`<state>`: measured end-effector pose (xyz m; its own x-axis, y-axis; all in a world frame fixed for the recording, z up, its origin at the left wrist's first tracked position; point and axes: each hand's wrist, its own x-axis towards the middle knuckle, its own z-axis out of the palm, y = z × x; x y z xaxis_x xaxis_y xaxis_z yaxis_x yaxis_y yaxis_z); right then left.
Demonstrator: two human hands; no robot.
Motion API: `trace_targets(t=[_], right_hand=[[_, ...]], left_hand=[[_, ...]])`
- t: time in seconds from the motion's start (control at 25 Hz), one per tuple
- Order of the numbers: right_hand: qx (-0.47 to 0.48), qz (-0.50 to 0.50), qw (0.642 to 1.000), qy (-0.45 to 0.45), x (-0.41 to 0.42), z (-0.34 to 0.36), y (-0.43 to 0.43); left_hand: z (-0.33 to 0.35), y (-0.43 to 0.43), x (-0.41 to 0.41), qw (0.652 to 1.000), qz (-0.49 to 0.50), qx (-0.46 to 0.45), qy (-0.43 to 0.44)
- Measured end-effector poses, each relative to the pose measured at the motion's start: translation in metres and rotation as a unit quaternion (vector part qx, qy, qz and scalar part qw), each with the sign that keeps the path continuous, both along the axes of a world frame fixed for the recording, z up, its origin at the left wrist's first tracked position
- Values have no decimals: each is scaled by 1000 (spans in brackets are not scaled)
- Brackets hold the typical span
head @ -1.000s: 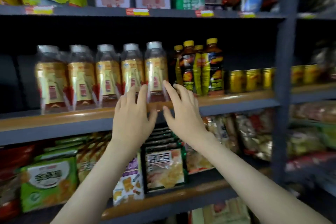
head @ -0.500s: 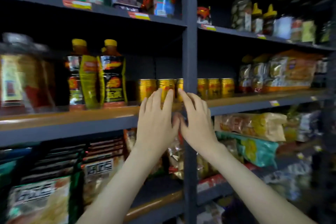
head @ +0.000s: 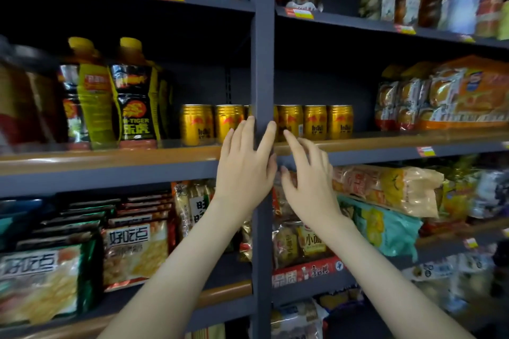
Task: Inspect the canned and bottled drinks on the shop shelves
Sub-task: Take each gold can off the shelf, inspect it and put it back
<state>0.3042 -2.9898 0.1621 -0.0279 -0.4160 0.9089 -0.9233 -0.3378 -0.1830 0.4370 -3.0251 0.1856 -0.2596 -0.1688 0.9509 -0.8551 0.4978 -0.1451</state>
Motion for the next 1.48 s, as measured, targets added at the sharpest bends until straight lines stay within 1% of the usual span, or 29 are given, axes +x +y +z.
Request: trace_targets(t=[0.08, 0.16, 0.24, 0.4, 0.52, 0.6, 0.68, 0.76, 0.84, 0.96, 1.16, 1.36, 1.48], right_hand=[[-5, 0, 1000, 10, 15, 9, -6], [2, 3, 1000, -5, 22, 17, -10], [-17, -6, 1000, -14, 16, 20, -13], [-33, -22, 999, -28, -34, 32, -21], [-39, -49, 996, -56, -97, 58, -43], [20, -49, 997, -51, -138, 77, -61], [120, -12, 991, -60, -164, 91, -75], [200, 27, 978, -56, -182, 100, -89], [232, 51, 971, -40, -188, 104, -98], [222, 73, 971, -46, -188, 104, -103], [211, 73, 973, -62, -189, 102, -99], [227, 100, 965, -83, -191, 106, -90], [183, 89, 975, -89, -188, 100, -83]], left_hand=[[3, 4, 12, 1000, 1, -8, -6], [7, 3, 16, 1000, -3, -11, -20], [13, -1, 9, 999, -9, -29, -35], [25, -3, -24, 999, 19, -51, -8], [28, -15, -61, 994, 72, -72, -47], [29, -25, -85, 986, 132, -73, -67], [33, -32, -100, 983, 170, -53, -52], [35, -40, -118, 985, 168, -20, -40], [36, -46, -129, 986, 159, 15, -55], [38, -50, -131, 984, 159, 37, -66], [39, -49, -130, 984, 161, 46, -67], [40, -45, -131, 982, 158, 72, -73], [42, -41, -131, 984, 142, 89, -63]])
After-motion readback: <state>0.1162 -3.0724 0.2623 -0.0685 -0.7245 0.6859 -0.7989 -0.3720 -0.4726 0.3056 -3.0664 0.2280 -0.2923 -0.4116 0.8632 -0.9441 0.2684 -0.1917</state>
